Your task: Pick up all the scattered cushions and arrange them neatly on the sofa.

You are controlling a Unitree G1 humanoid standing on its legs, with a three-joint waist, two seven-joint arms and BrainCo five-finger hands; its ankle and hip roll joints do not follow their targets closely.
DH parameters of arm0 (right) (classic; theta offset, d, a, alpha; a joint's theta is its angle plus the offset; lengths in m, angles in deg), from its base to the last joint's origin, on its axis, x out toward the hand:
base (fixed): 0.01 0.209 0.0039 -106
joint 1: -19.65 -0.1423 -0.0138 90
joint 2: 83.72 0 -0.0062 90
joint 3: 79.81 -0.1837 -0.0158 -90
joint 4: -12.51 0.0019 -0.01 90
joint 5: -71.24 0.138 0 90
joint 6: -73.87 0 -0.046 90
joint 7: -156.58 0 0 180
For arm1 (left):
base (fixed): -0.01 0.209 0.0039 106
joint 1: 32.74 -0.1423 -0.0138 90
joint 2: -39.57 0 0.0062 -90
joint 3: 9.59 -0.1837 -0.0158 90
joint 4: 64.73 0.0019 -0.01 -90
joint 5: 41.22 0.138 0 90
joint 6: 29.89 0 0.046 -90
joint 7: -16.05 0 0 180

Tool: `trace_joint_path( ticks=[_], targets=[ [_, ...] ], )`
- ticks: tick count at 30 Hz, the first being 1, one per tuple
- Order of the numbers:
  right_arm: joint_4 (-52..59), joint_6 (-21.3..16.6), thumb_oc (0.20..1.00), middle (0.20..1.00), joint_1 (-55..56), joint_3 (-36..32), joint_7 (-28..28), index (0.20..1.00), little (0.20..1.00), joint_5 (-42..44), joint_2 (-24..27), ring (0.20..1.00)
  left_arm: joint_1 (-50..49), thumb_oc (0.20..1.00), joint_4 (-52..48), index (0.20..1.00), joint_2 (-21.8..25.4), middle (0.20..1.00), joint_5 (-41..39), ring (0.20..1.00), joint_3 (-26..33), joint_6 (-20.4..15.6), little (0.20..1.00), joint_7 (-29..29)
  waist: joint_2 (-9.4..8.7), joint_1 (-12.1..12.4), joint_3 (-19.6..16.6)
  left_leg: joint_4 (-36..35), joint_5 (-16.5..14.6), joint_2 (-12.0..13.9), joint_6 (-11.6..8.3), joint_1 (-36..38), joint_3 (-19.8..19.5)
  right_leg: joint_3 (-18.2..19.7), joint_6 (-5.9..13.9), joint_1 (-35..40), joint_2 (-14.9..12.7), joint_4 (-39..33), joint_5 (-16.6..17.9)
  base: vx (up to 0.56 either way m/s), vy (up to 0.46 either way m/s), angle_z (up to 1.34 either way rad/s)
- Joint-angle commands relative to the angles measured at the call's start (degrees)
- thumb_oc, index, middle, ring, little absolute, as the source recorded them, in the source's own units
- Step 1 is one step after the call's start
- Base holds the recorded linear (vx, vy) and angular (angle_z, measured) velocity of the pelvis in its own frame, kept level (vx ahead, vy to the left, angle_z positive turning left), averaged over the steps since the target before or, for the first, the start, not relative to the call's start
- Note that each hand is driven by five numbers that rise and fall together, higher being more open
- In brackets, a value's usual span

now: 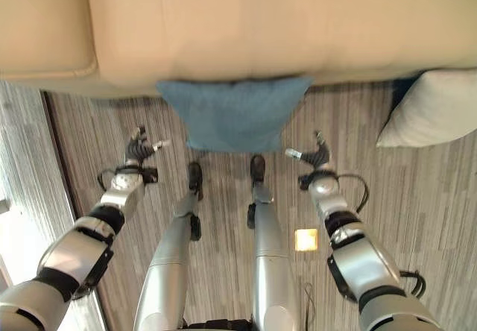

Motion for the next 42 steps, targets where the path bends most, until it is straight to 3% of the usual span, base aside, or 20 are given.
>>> trace_joint_path(
  ticks=[1,8,18,28,37,38,42],
  targets=[
    [2.57,-2.82,1.0,1.0,5.64,0.41,4.83,1.0,1.0,2.03,1.71,1.0,-4.11,1.0,-0.01,1.0,1.98,1.0,-1.26,1.0,1.99,-1.95,1.0,-2.93,0.16,-0.9,-6.34,4.72,-6.04,-1.14,-0.31,-1.91,-1.51,0.82,3.01,0.62,-0.74,-0.17,-1.98,-0.02,0.038,0.03],
    [7.13,-3.93,1.0,1.0,-4.23,2.59,8.81,1.0,1.0,1.53,5.89,1.0,6.08,1.0,-2.18,1.0,5.91,1.0,-3.17,1.0,0.36,-2.26,1.0,-5.1,0.05,-2.02,-4.88,9.95,-6.81,-1.05,0.01,-15.74,-1.13,2.44,3.04,-13.8,-0.08,4.76,-2.41,0.0,-0.006,-0.06],
    [13.13,-4.99,1.0,1.0,-10.44,6.25,8.23,1.0,1.0,0.43,9.18,1.0,13.95,1.0,-7.72,1.0,6.97,1.0,-6.05,1.0,-2.59,-3.93,1.0,-4.8,0.15,-3.38,-4.41,13.98,-7.72,-1.09,0.8,-25.12,-0.47,3.47,3.19,-24.09,1.58,8.99,-2.95,0.02,-0.022,-0.05],
    [12.68,-4.94,1.0,1.0,-19.9,11.92,7.61,1.0,1.0,0.02,6.0,1.0,21.99,1.0,-10.76,1.0,2.85,1.0,-4.47,1.0,-7.57,-4.18,1.0,-6.02,1.27,-2.86,-3.37,14.53,-6.97,-0.6,1.24,-28.57,-0.19,2.98,3.67,-27.47,2.0,10.29,-2.88,0.01,-0.04,-0.03],
    [6.5,-4.69,1.0,1.0,-28.21,16.61,5.75,1.0,1.0,2.52,-2.42,1.0,27.74,1.0,-9.84,1.0,-0.68,1.0,-4.92,1.0,-10.03,-4.92,1.0,-6.75,2.95,-0.54,-3.35,14.87,-5.7,-1.25,1.22,-30.29,-1.02,2.28,3.61,-28.98,1.81,11.64,-2.63,0.0,-0.025,0.03],
    [7.05,-4.88,0.2,0.2,-29.77,17.63,4.92,0.2,0.2,2.98,-3.9,0.2,28.42,0.2,-11.06,0.2,-0.53,0.2,-5.72,0.2,-9.92,-5.7,0.2,-6.62,3.13,0.02,-3.73,14.58,-5.2,-1.49,1.12,-30.73,-1.18,2.1,3.53,-29.32,1.89,11.7,-2.64,0.01,-0.017,0.05],
    [11.5,-6.03,0.2,0.2,-30.11,17.17,4.93,0.2,0.2,2.44,-4.64,0.2,27.08,0.2,-14.9,0.2,0.82,0.2,-5.35,0.2,-8.9,-7.02,0.2,-7.21,2.84,0.33,-4.75,14.09,-4.81,-1.54,1.02,-30.52,-1.33,1.49,3.47,-29.03,1.97,11.67,-2.65,0.01,-0.013,0.07]
  ],
)
